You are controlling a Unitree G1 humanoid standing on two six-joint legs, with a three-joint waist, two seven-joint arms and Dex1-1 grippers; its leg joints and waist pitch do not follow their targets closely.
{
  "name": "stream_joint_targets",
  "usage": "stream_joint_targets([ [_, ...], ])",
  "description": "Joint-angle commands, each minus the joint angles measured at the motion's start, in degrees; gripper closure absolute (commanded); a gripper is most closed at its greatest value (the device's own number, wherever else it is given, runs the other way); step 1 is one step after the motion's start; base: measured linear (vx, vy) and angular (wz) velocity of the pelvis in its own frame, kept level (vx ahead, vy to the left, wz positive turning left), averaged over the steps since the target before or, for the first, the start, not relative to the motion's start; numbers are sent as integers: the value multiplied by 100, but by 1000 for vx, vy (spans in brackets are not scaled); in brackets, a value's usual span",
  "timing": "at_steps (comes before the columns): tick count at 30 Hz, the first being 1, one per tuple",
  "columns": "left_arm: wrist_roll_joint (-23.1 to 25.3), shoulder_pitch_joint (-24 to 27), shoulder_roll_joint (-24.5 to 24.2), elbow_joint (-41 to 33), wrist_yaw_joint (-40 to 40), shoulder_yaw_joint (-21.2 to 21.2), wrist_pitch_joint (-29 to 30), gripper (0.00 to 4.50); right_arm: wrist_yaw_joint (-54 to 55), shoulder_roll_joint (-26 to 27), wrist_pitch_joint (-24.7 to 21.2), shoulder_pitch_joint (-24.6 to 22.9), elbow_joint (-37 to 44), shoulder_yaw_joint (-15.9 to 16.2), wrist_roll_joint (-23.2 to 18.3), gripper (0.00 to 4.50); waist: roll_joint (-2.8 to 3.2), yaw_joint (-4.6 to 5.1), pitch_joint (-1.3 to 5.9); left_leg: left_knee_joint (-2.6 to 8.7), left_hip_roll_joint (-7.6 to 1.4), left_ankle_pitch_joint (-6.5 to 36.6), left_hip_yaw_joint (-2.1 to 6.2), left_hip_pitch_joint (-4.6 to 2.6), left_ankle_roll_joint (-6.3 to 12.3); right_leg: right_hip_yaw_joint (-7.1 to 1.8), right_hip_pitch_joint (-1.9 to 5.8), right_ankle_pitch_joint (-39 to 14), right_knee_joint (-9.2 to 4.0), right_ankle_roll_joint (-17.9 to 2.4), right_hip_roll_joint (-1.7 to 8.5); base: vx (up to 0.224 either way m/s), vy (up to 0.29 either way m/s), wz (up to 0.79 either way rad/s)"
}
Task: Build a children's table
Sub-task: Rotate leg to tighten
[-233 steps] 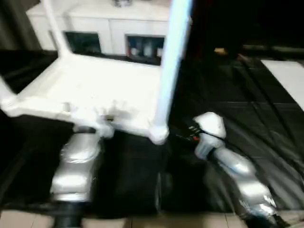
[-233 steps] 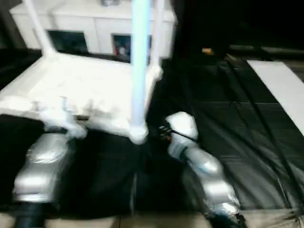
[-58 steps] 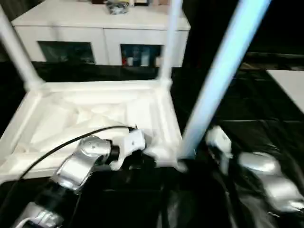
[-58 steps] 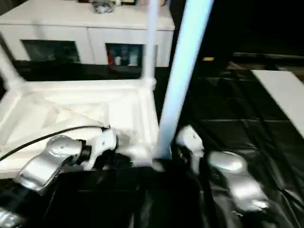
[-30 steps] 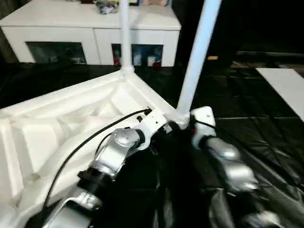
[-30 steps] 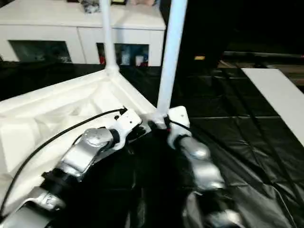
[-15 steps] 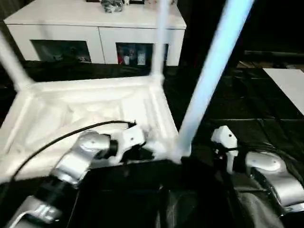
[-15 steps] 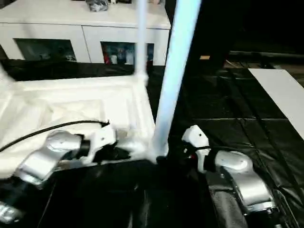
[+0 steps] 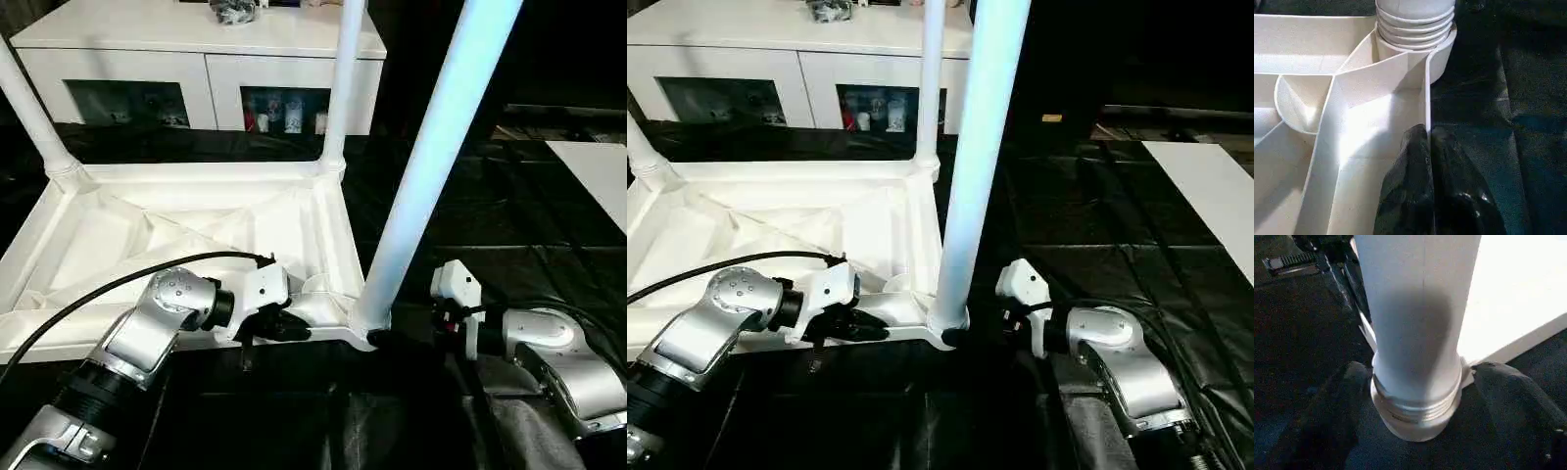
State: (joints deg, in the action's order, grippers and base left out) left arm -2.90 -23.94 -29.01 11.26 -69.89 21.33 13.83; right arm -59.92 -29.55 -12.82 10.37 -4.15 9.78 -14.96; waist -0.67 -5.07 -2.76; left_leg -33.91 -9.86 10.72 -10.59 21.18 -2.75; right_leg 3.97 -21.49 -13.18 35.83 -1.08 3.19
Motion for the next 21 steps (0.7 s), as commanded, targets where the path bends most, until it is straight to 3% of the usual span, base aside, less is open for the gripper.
stream_joint_targets([
  [1,-98,-4,24,-183,-112,87,13,450,-61,45,22,31,39,125,-18,97,-1,-4,304,396,-424,865,174,-79,406,-363,227,-323,-427,-1353,596,0,0,0],
  [9,-80,5,23,-166,-122,109,9,450,-129,135,36,49,-64,218,6,173,-11,-13,311,387,-417,813,171,-77,405,-358,236,-265,-414,-1372,595,0,0,0],
  [17,16,39,79,-151,21,105,44,450,-102,149,77,57,-246,261,95,199,-22,-16,317,376,-417,772,166,-82,424,-360,236,-226,-404,-1377,596,0,0,0],
  [20,230,-75,343,127,569,49,47,450,391,333,108,118,-529,228,338,200,-14,-7,293,387,-416,922,163,-91,354,-358,216,-510,-443,-1368,600,0,0,0],
  [21,307,-145,499,266,870,3,114,450,720,449,95,167,-708,209,487,200,-21,9,262,408,-412,1139,160,-113,270,-353,194,-887,-490,-1322,593,0,0,0],
])
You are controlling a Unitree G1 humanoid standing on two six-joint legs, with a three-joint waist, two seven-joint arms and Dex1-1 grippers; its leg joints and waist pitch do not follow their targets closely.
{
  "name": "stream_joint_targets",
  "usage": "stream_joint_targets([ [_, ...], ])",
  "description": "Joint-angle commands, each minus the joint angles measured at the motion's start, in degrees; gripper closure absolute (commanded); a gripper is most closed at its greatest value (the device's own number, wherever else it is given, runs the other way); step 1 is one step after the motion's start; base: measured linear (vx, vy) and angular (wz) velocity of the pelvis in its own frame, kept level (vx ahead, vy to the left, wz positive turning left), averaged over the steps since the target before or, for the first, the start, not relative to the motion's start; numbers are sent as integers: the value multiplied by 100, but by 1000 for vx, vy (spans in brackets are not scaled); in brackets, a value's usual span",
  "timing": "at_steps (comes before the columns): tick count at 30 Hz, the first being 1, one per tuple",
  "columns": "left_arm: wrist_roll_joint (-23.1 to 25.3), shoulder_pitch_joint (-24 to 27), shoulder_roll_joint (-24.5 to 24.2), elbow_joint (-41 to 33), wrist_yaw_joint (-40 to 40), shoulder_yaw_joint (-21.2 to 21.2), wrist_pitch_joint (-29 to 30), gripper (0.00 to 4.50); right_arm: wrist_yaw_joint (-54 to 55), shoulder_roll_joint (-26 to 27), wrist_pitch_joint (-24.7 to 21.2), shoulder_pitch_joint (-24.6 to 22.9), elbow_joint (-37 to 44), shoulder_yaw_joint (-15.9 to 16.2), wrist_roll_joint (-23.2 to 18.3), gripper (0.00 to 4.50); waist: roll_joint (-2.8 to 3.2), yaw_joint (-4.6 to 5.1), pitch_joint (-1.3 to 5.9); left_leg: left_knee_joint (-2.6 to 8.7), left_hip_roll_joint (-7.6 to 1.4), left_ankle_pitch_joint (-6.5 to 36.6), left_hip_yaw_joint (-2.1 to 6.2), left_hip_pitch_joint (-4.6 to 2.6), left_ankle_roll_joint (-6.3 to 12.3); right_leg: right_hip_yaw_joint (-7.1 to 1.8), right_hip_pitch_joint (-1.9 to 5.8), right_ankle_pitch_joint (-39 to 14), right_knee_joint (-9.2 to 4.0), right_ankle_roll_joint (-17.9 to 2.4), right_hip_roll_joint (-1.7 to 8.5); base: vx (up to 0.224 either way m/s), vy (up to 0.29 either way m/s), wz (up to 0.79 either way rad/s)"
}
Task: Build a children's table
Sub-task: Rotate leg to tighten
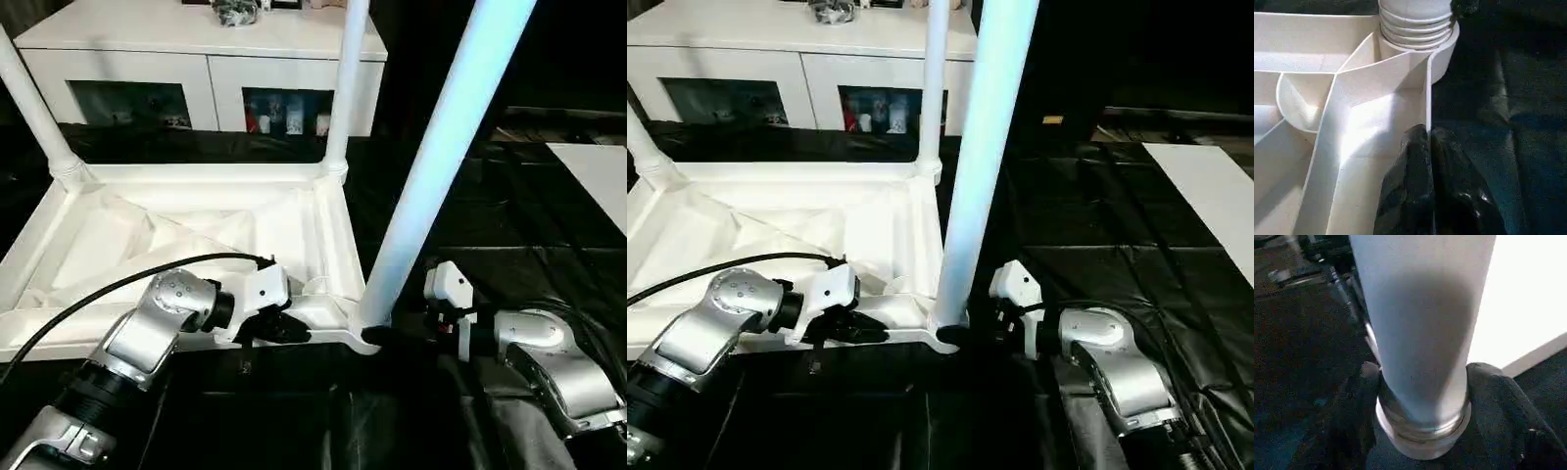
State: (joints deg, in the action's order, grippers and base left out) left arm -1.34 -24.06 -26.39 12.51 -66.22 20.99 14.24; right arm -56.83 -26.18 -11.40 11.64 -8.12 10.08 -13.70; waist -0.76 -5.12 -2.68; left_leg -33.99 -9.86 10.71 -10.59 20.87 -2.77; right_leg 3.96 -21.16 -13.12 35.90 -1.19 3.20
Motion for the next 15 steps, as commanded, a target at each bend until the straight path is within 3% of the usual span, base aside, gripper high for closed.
stream_joint_targets([
  [1,151,-133,237,142,502,37,73,450,411,112,-47,40,-312,179,361,201,-12,12,238,426,-411,1297,166,-106,206,-353,151,-1175,-527,-1271,601,0,0,0],
  [2,188,-292,649,410,1100,-95,327,450,1157,452,-144,149,-679,120,591,201,-24,27,215,438,-401,1527,178,-120,103,-356,155,-1721,-579,-1147,619,0,0,0],
  [3,188,-292,649,410,1100,-95,327,450,1157,452,-144,149,-679,120,591,201,-22,50,190,450,-397,1645,179,-126,33,-352,134,-2006,-600,-1086,613,0,0,0],
  [4,159,-363,865,499,1328,-151,479,450,1548,678,-251,206,-816,59,631,201,-25,56,193,464,-396,1842,208,-156,-96,-344,123,-2491,-645,-923,638,0,0,0],
  [5,128,-453,1146,589,1614,-208,709,450,2099,1016,-402,295,-954,-34,662,206,-35,61,214,470,-393,1888,233,-153,-147,-340,133,-2620,-656,-825,648,-51,11,-7],
  [10,299,-736,1751,965,2473,-279,1103,450,3630,1880,-707,644,-1352,-335,763,222,-14,108,228,507,-383,2019,257,-148,-213,-354,102,-2381,-668,-728,629,0,0,0],
  [12,478,-945,2132,1307,3124,-348,1158,450,4606,2414,-707,935,-1766,-599,800,230,-2,158,212,489,-365,2185,250,-202,-281,-362,28,-2565,-699,-758,632,0,0,0],
  [13,501,-975,2185,1356,3206,-354,1160,450,4750,2493,-706,978,-1829,-642,800,233,-9,157,222,486,-361,2210,254,-216,-280,-360,29,-2663,-720,-703,640,0,0,0],
  [14,670,-1125,2430,1647,3521,-288,1109,450,5011,2923,-599,1220,-2195,-730,724,233,-5,151,222,500,-374,2188,267,-192,-252,-358,55,-2579,-720,-653,639,0,0,0],
  [15,729,-1163,2484,1729,3590,-246,1063,450,4946,3038,-544,1284,-2288,-704,687,233,17,193,215,501,-371,2327,258,-207,-276,-365,7,-2558,-728,-657,629,0,0,0],
])
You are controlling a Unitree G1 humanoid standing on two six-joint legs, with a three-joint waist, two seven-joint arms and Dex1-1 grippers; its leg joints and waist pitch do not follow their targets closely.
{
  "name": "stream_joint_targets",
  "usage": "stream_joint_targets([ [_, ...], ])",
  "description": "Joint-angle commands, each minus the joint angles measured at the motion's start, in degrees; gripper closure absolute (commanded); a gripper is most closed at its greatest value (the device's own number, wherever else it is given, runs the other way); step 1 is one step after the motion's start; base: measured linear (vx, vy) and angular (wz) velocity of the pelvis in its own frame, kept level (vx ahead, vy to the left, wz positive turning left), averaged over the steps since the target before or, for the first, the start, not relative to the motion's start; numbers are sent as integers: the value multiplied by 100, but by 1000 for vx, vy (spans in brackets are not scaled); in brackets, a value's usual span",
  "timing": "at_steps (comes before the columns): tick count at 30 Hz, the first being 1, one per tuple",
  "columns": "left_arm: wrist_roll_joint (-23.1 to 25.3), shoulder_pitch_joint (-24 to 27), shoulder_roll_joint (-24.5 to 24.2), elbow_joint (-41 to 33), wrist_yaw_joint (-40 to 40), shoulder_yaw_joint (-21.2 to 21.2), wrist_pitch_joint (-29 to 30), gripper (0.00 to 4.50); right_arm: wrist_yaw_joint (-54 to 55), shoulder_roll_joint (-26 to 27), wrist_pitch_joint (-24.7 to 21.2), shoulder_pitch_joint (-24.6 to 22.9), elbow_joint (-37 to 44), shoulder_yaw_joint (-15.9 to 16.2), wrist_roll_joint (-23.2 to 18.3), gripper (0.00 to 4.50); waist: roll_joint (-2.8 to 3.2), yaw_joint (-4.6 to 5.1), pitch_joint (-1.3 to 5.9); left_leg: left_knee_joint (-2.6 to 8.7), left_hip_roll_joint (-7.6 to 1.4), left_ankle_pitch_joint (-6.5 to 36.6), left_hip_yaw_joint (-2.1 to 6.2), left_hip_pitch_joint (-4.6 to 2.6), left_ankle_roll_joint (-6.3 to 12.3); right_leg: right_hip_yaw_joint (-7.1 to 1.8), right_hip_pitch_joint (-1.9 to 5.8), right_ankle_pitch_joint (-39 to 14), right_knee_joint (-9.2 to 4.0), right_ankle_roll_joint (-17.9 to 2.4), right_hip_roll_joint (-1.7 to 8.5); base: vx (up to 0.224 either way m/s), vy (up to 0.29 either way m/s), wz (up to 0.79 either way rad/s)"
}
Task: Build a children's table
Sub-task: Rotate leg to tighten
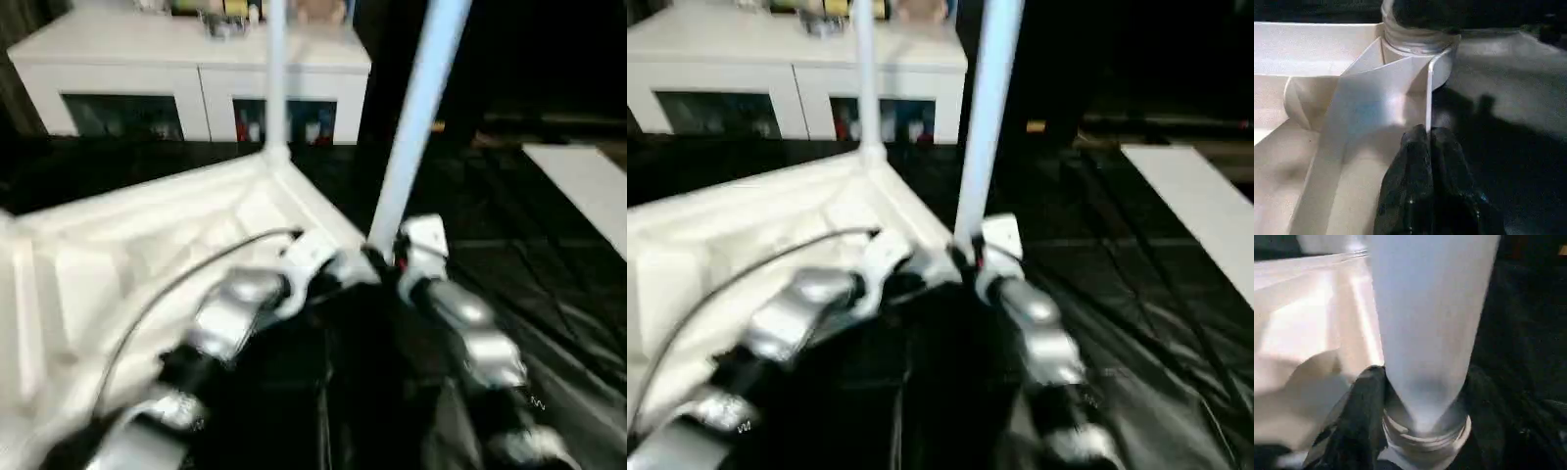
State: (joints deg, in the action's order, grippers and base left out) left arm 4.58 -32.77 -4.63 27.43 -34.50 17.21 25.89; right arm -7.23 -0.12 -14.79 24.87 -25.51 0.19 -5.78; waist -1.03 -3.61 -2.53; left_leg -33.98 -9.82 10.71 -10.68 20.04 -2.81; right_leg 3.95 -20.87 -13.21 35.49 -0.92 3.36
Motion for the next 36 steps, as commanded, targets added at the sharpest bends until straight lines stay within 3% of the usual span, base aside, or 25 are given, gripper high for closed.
stream_joint_targets([
  [1,172,-320,342,291,424,185,-132,450,-186,511,-143,-27,-525,346,-130,233,33,45,204,506,-370,2404,279,-136,-280,-344,-9,-2579,-698,-650,603,0,0,0],
  [2,230,-334,295,283,385,261,-255,450,-490,450,63,-70,-346,580,7,184,19,35,214,523,-383,2395,282,-130,-272,-342,15,-2415,-692,-628,603,0,0,0],
  [3,257,-332,264,261,366,291,-297,450,-554,407,126,-97,-268,654,72,184,23,26,223,540,-393,2299,285,-99,-259,-350,40,-2247,-678,-635,611,0,0,0],
  [5,278,-300,138,167,200,371,-390,450,-638,269,162,-164,-45,732,145,168,27,14,256,561,-412,1786,267,-15,-154,-371,105,-1312,-567,-783,591,0,0,0],
  [7,333,-230,-86,37,-80,491,-593,450,-722,51,223,-255,259,707,195,142,10,31,269,556,-407,1639,266,25,-68,-359,140,-1111,-545,-842,593,0,0,0],
  [10,337,-75,-394,-218,-471,561,-651,450,-868,-479,253,-401,681,658,310,122,-9,11,297,495,-399,1421,217,16,20,-380,133,-1077,-541,-895,611,0,0,0],
  [12,351,-26,-511,-287,-662,609,-782,450,-1036,-670,247,-465,815,607,290,98,-6,-27,342,442,-390,927,192,43,167,-381,148,-422,-476,-1026,601,0,0,0],
  [13,350,42,-650,-394,-863,649,-841,450,-1302,-922,242,-556,987,546,271,98,18,-45,342,422,-382,651,184,73,273,-373,152,6,-428,-1102,585,0,0,0],
  [14,293,137,-826,-544,-1151,702,-953,450,-1806,-1255,232,-704,1234,537,190,98,32,-60,331,412,-402,623,174,59,334,-369,139,174,-416,-1179,584,0,0,0],
  [18,155,273,-1076,-753,-1596,766,-1077,450,-2716,-1742,198,-967,1628,571,-142,98,33,-156,309,423,-433,837,157,17,415,-366,122,81,-423,-1245,565,0,0,0],
  [19,115,301,-1142,-800,-1714,790,-1106,450,-2874,-1863,189,-1027,1715,605,-196,98,67,-149,299,439,-440,931,167,25,372,-366,125,-40,-430,-1275,576,0,0,0],
  [21,-6,418,-1463,-1020,-2207,893,-1216,450,-3624,-2373,158,-1312,2039,726,-485,98,48,-167,261,465,-443,1286,165,-5,286,-368,110,-536,-492,-1205,571,0,0,0],
  [22,-80,474,-1604,-1128,-2451,920,-1264,450,-3954,-2564,139,-1430,2161,773,-622,98,37,-171,264,474,-450,1350,173,2,271,-370,140,-666,-500,-1170,586,0,0,0],
  [24,-341,598,-1846,-1437,-2957,873,-1263,450,-4592,-2875,30,-1642,2427,839,-869,98,33,-166,238,494,-461,1463,176,20,269,-385,130,-942,-520,-1101,593,0,0,0],
  [28,-517,657,-2022,-1676,-3277,833,-1196,450,-4971,-3001,-103,-1692,2535,890,-998,98,-6,-142,239,485,-435,1497,168,10,251,-373,94,-1311,-553,-1098,585,0,0,0],
  [30,-561,676,-2127,-1783,-3425,847,-1208,450,-5069,-2999,-14,-1614,2432,976,-927,98,11,-150,239,483,-439,1467,172,4,221,-376,84,-1419,-555,-1085,592,0,0,0],
  [36,-606,687,-2179,-1851,-3477,846,-1189,450,-4970,-2885,83,-1413,2203,1044,-864,98,16,-159,274,455,-436,1159,155,1,254,-373,84,-885,-487,-1195,573,0,0,0],
])
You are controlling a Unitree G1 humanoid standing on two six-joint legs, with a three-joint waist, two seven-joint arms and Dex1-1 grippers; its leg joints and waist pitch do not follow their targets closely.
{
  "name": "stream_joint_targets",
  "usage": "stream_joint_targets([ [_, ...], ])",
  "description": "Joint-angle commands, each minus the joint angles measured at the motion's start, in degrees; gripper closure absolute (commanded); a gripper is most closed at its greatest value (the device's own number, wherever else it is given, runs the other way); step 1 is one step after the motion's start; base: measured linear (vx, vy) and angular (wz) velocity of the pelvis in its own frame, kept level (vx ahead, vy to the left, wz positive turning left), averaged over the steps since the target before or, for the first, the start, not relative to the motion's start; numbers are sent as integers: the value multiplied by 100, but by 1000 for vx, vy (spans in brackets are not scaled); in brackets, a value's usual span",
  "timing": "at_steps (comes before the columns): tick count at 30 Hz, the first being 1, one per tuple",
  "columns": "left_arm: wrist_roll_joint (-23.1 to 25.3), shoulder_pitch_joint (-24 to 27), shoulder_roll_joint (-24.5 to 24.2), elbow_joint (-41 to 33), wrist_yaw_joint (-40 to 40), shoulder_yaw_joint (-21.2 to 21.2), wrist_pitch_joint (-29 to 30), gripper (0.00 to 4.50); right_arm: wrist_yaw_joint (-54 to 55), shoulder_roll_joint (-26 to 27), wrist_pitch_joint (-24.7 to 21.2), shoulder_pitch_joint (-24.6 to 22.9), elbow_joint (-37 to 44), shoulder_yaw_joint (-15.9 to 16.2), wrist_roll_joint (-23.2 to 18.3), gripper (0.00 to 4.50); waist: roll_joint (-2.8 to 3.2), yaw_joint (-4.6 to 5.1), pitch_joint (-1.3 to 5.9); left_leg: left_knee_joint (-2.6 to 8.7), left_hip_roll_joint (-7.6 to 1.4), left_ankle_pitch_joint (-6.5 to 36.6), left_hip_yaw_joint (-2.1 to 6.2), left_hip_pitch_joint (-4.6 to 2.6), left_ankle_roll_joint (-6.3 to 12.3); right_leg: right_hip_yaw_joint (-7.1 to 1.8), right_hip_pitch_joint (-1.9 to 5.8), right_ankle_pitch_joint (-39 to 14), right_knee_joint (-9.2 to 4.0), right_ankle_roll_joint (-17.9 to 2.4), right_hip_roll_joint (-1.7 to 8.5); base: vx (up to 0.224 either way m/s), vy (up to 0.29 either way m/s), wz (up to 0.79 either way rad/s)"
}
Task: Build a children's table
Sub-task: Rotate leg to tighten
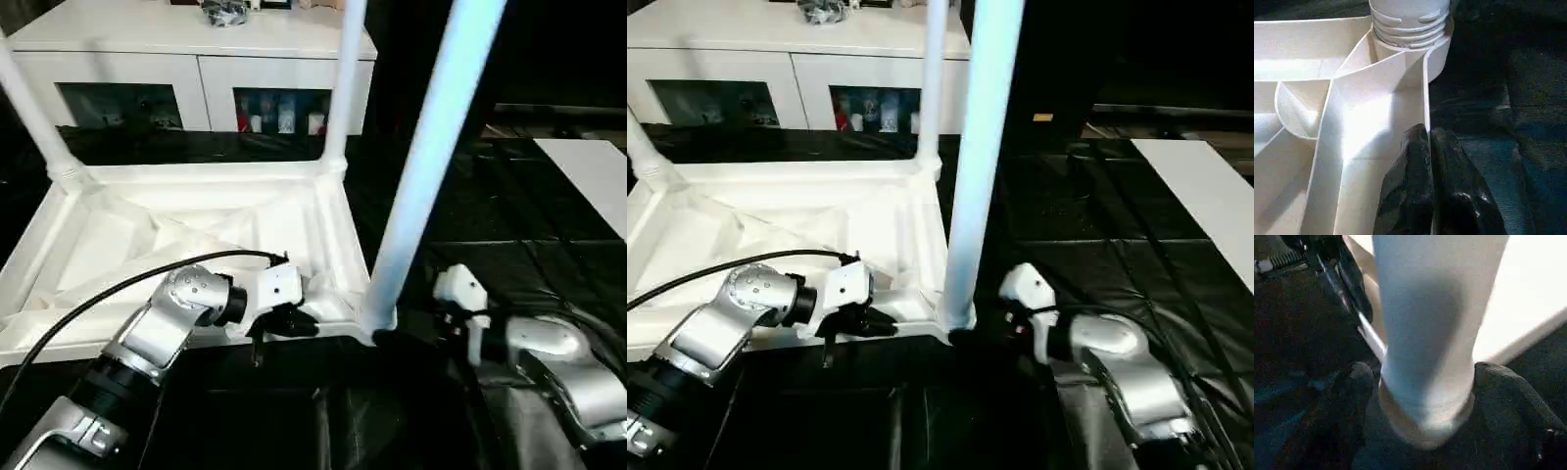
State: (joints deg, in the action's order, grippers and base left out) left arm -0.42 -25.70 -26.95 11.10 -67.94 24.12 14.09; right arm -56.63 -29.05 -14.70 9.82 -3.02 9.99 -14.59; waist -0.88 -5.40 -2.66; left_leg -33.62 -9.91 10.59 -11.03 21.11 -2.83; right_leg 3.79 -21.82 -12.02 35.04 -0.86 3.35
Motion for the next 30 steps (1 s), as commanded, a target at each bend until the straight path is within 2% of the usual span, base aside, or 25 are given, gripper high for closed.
stream_joint_targets([
  [1,-105,-16,57,-225,-140,153,-5,450,-27,33,90,114,-80,69,52,98,4,8,298,412,-428,1088,186,-104,272,-353,184,-831,-424,-1242,574,0,0,0],
  [4,-99,-9,77,-228,-149,157,9,450,-48,104,133,164,-188,123,152,98,5,-3,305,403,-428,992,182,-103,292,-346,196,-601,-397,-1305,571,0,0,0],
  [5,-95,-6,83,-231,-153,157,13,450,-57,112,139,170,-207,147,159,124,4,-7,306,399,-422,979,179,-98,294,-344,204,-572,-393,-1316,570,0,0,0],
  [6,-91,-5,89,-233,-152,155,17,450,-74,120,135,168,-213,178,151,124,2,-11,305,396,-420,985,175,-97,294,-347,204,-573,-397,-1315,572,0,0,0],
  [7,-89,-5,91,-232,-149,155,18,450,-81,122,132,167,-215,190,144,133,-13,-14,303,399,-418,985,175,-93,307,-348,215,-600,-394,-1294,574,0,0,0],
  [10,-87,0,90,-226,-141,151,26,450,-133,74,153,145,-211,257,176,144,-9,-18,293,404,-419,1084,177,-102,282,-350,206,-839,-421,-1240,579,0,0,0],
  [11,-82,6,84,-221,-144,148,23,450,-147,57,182,139,-230,265,197,172,-11,-19,292,405,-421,1118,176,-106,266,-352,203,-909,-427,-1219,581,0,0,0],
  [15,-63,19,61,-204,-156,149,17,450,-197,30,210,142,-263,228,206,185,-7,-17,297,404,-420,1119,181,-103,247,-351,207,-925,-426,-1193,572,0,0,0],
  [18,-46,26,54,-203,-160,143,22,450,-212,20,234,143,-284,224,209,189,-8,-19,311,392,-417,985,178,-98,297,-348,215,-643,-393,-1257,567,0,0,0],
  [22,198,-69,186,98,324,79,120,450,349,243,221,181,-577,218,483,191,-1,-12,299,394,-414,1039,176,-99,288,-345,209,-712,-407,-1277,569,0,0,0],
  [24,291,-139,299,274,607,25,205,450,711,387,200,234,-760,180,625,191,-2,12,270,412,-402,1267,177,-111,196,-340,183,-1118,-455,-1239,569,0,0,0],
  [25,337,-205,418,423,854,-38,288,450,1038,529,139,285,-912,128,709,191,-6,35,238,428,-397,1579,177,-150,88,-342,152,-1667,-518,-1142,571,0,0,0],
  [26,338,-376,816,761,1501,-264,596,450,1956,1031,-108,415,-1282,-98,767,191,-11,65,209,431,-382,1887,190,-192,-32,-334,121,-2282,-581,-1021,581,-52,-4,1],
  [27,338,-376,816,761,1501,-264,596,450,1956,1031,-108,415,-1282,-98,767,192,-5,89,190,433,-378,2036,202,-219,-104,-328,89,-2584,-609,-975,590,-66,3,-4],
  [28,325,-447,994,880,1747,-347,732,450,2352,1282,-227,472,-1417,-224,736,192,-26,112,185,440,-368,2281,253,-230,-210,-296,98,-3145,-664,-770,619,-66,3,-4],
  [29,350,-577,1341,1088,2226,-443,949,450,3146,1780,-474,591,-1613,-403,733,192,-5,128,188,466,-371,2393,302,-220,-267,-276,118,-3398,-692,-601,637,-59,16,-12],
  [30,363,-639,1503,1193,2444,-481,1033,450,3517,2000,-586,652,-1715,-466,758,192,-2,155,179,476,-366,2463,298,-222,-282,-270,99,-3452,-708,-557,617,0,0,0],
])
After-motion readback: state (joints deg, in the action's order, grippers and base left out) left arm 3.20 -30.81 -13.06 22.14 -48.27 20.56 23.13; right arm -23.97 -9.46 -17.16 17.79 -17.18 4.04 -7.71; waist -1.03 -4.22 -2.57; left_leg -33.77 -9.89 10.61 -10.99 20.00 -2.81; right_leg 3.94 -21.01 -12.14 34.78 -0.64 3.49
